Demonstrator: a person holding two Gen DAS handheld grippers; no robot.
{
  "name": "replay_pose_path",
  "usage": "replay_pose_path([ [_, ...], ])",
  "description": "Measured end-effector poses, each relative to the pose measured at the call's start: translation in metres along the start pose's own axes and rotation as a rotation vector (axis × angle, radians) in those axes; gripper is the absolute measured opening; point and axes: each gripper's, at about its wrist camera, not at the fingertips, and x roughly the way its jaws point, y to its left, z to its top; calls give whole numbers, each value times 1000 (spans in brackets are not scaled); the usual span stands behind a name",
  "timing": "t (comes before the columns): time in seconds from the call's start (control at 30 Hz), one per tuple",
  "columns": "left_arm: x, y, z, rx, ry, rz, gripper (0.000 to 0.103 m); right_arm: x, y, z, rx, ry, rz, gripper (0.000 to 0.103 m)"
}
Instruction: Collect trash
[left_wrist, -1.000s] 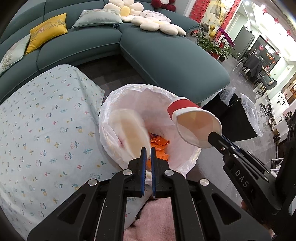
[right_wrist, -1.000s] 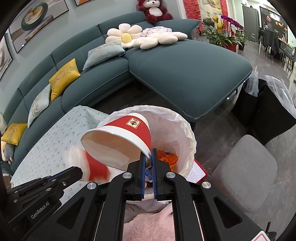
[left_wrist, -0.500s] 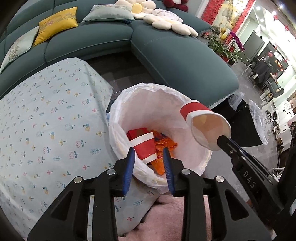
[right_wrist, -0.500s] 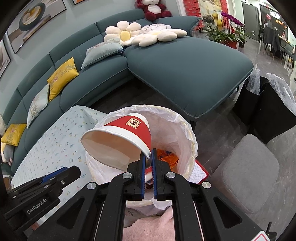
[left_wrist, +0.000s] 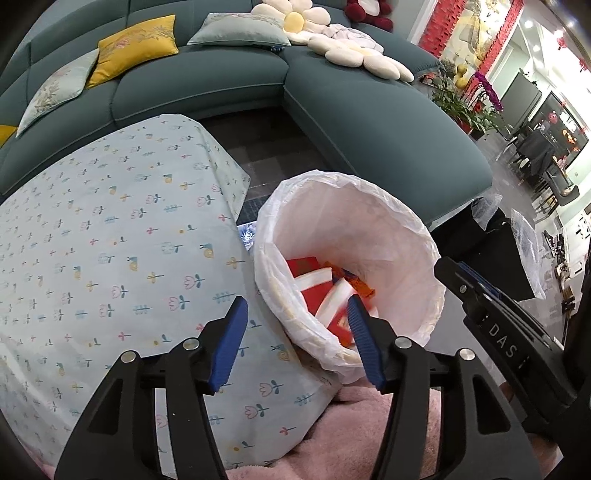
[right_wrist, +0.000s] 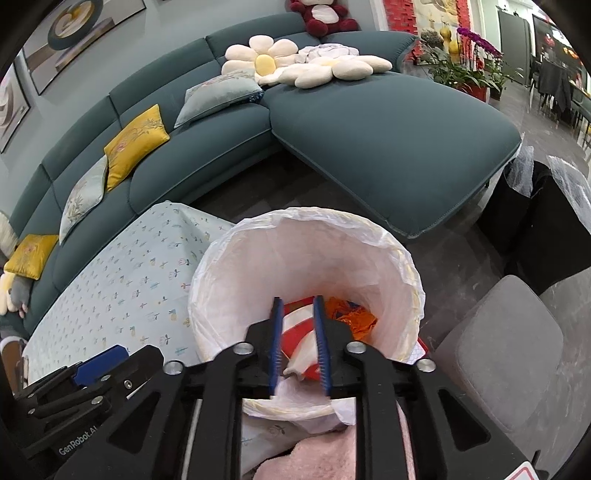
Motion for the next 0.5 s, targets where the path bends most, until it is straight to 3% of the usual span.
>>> replay_pose_path([
  [0.5, -15, 6, -9, 5, -33, 53, 65, -17, 12, -3, -69, -18, -8, 51],
])
